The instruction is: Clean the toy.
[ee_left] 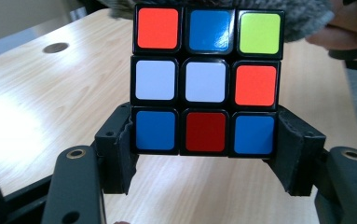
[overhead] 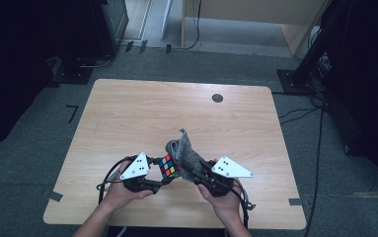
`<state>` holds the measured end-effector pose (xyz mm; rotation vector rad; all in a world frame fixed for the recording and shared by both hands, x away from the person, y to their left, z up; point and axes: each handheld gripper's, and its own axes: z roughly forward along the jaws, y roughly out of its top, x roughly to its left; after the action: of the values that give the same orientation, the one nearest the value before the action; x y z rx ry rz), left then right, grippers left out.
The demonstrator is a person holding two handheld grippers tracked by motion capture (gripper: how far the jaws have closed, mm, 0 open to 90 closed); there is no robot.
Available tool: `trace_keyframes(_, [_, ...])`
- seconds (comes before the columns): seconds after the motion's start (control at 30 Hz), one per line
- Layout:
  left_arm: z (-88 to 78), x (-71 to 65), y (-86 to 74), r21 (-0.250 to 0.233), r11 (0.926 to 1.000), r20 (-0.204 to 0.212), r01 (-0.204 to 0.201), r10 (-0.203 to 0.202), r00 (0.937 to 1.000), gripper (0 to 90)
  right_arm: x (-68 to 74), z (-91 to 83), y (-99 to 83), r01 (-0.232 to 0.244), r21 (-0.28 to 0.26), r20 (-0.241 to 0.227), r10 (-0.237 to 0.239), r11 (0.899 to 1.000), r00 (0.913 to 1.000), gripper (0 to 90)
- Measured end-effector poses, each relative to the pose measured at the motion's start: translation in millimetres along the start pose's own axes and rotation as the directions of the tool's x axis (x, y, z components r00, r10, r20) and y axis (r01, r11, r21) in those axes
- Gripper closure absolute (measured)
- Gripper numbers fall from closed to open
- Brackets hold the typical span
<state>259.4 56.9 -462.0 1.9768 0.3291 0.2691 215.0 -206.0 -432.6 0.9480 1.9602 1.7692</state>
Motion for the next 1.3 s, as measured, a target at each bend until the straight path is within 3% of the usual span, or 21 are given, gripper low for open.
trace_keyframes(0.07, [-0.9,0.0,0.1,-0.002,1.0,-0.008,0.002,-0.002,1.0,34.7,3.3,2.3,-0.6,0.001,0.004,0.004,-0.001,1.0,1.0,71.5])
trace_keyframes(0.17, [-2.2,-0.6,-0.5,-0.011,0.9999,-0.018,-0.003,0.003,0.9998,34.7,-3.9,3.0,-3.2,-0.037,0.013,-0.001,0.037,0.999,0.9993,71.5])
trace_keyframes(0.4, [-4.5,0.8,0.3,-0.026,0.9995,-0.025,0.017,-0.017,0.9995,34.7,-12.5,1.8,-6.5,-0.057,0.032,0.058,0.055,0.998,0.9968,71.8])
trace_keyframes(0.6, [-1.9,-0.3,-0.4,-0.02,0.9996,-0.021,0.019,-0.019,0.9996,34.6,4.4,0.6,3.5,-0.021,-0.008,-0.008,0.021,1.0,0.9997,71.7])
trace_keyframes(0.7, [-0.5,-2.0,-0.2,-0.014,0.9998,-0.028,0.011,-0.011,0.9996,34.7,7.6,3.1,4.1,0.0,0.003,-0.01,0.001,1.0,1.0,71.7])
trace_keyframes(0.87, [-2.1,-0.9,0.8,-0.02,0.9994,-0.039,0.028,-0.029,0.9988,34.7,-14.1,3.9,-7.0,-0.101,0.038,0.045,0.099,0.994,0.9941,71.7])
trace_keyframes(0.97, [-2.7,1.3,0.8,-0.018,0.9994,-0.046,0.031,-0.032,0.9985,34.8,-20.1,1.9,-8.7,-0.129,0.046,0.067,0.125,0.991,0.9898,71.7])
trace_keyframes(1.03, [-1.6,1.7,0.5,0.007,0.9997,-0.073,0.023,-0.022,0.9971,34.8,-15.1,-0.6,-4.2,-0.103,0.021,0.061,0.101,0.994,0.993,71.6])
trace_keyframes(1.13, [3.3,-1.6,0.6,0.061,0.9981,-0.111,-0.006,0.012,0.9937,34.8,1.2,-2.1,5.5,-0.012,-0.004,0.049,0.012,1.0,0.9987,71.5])
trace_keyframes(1.17, [4.9,-3.2,1.4,0.069,0.9975,-0.114,-0.012,0.02,0.9933,34.8,12.3,-0.2,8.6,0.045,0.002,0.039,-0.045,0.999,0.9982,71.4])
trace_keyframes(1.23, [8.3,-8.3,4.9,0.084,0.9962,-0.109,-0.023,0.033,0.9936,34.8,24.7,4.1,8.9,0.105,0.02,0.017,-0.105,0.994,0.9943,71.2])
trace_keyframes(1.3, [9.9,-12.5,8.9,0.094,0.9948,-0.104,-0.038,0.048,0.9934,34.8,33.6,10.9,6.7,0.128,0.057,-0.032,-0.126,0.99,0.9915,70.9])
